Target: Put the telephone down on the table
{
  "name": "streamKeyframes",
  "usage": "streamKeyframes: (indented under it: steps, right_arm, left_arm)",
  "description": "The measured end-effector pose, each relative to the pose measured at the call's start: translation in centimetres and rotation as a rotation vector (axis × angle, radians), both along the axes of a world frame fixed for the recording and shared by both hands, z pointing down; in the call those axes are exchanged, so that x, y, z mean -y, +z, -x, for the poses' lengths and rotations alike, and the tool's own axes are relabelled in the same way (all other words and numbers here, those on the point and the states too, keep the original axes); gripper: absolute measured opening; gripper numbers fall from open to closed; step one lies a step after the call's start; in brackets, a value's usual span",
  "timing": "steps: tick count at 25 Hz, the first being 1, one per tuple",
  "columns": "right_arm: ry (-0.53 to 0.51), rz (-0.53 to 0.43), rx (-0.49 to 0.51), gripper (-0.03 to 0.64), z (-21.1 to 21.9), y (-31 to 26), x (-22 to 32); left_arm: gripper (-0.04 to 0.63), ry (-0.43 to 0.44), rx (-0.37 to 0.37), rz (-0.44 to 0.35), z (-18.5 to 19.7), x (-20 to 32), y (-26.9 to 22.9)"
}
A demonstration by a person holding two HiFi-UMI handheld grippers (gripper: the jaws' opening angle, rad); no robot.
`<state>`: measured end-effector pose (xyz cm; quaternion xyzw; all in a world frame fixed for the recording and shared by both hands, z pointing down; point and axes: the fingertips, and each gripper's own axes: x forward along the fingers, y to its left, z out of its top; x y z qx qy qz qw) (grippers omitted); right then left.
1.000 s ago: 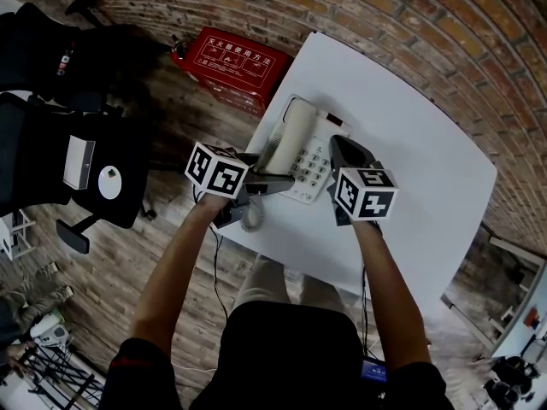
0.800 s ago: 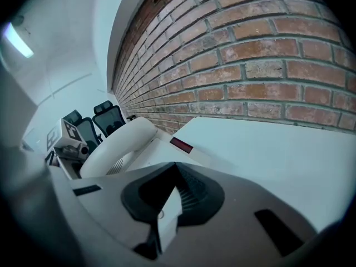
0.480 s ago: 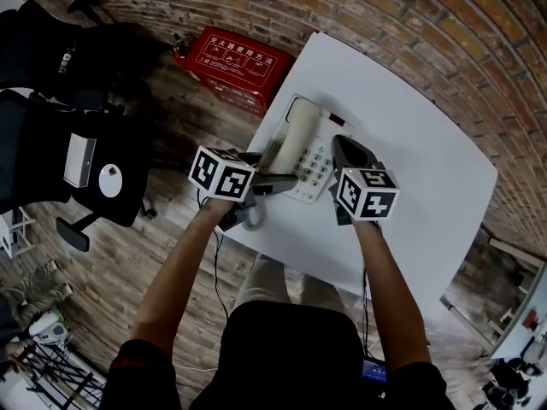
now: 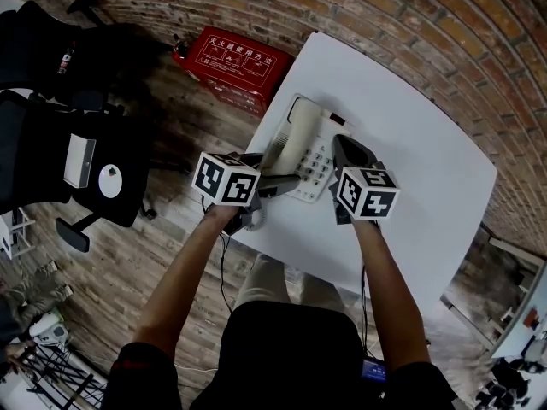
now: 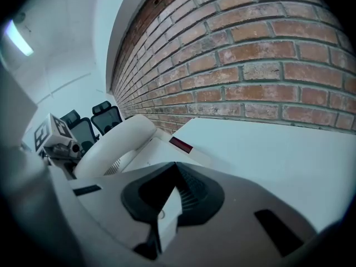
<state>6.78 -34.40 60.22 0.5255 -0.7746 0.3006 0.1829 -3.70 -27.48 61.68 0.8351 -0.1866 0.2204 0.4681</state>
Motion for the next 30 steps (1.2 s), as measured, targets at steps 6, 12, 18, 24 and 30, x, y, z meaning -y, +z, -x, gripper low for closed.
streamKeyframes:
  steps: [6,12,18,24,30]
  right_arm:
    - [0.007,-0.002,0.004,0.012,-0.1,-0.1,0.0]
    - [0.015,-0.009,0.007,0.012,0.0,0.0,-0.1]
    - [0.013,-0.018,0.007,0.012,0.3,0.0,0.1]
    - [0.014,-0.035,0.003,0.012,0.5,-0.1,0.2]
    - [0.018,-0.041,0.006,0.012,0.6,-0.1,0.2]
  left_arm:
    - [0.388,-0.014,0.016,-0.007,-0.1,0.0,-0.1]
    - [0.39,-0.016,0.033,-0.015,0.2,0.0,0.1]
    - [0.393,-0.029,0.068,-0.013,0.9,0.3,0.7]
    - [0.4,-0.034,0.077,-0.01,1.0,0.4,1.0]
    - [0.411,-0.03,0.088,-0.009,1.0,0.4,1.6]
